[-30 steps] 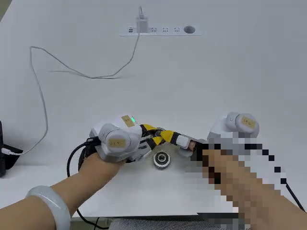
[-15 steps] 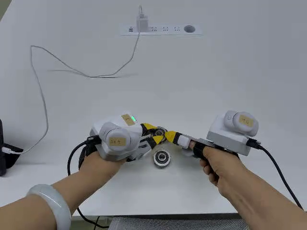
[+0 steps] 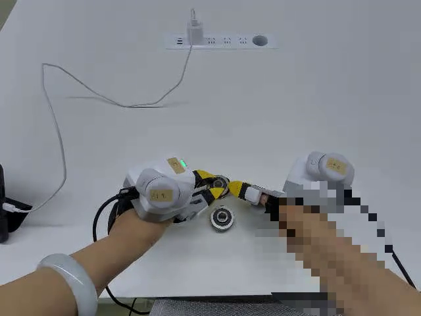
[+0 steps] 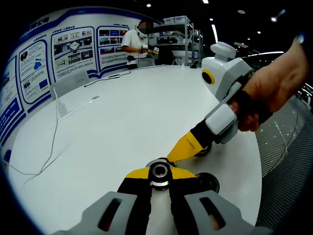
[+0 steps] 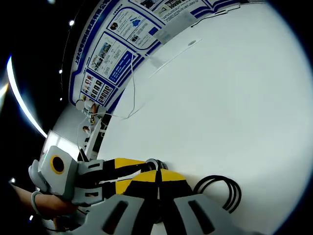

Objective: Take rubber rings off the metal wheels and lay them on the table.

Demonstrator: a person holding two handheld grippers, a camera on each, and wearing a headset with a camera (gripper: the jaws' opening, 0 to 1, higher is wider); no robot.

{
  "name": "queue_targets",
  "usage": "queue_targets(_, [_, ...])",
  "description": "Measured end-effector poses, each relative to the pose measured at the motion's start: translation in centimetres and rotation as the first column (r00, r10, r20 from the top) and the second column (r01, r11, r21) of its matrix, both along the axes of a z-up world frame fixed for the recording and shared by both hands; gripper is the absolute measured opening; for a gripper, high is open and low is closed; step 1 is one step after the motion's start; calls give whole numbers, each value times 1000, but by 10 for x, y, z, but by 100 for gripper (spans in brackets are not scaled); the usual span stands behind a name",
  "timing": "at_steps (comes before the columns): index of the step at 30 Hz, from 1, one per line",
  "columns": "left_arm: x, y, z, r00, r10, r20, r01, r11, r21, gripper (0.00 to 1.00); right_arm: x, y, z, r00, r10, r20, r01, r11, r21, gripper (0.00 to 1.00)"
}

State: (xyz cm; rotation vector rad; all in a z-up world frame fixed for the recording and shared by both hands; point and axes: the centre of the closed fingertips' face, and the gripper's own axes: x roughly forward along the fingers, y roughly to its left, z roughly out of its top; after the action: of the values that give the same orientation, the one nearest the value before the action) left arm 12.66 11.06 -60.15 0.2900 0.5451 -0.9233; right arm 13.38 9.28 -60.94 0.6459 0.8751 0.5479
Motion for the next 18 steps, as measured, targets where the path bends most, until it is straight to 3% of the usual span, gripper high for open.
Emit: queue_targets(18, [0, 0, -1, 1000, -2, -1, 2, 1000, 5, 14, -2, 3, 6, 1000, -4, -1, 4, 1000, 25, 1])
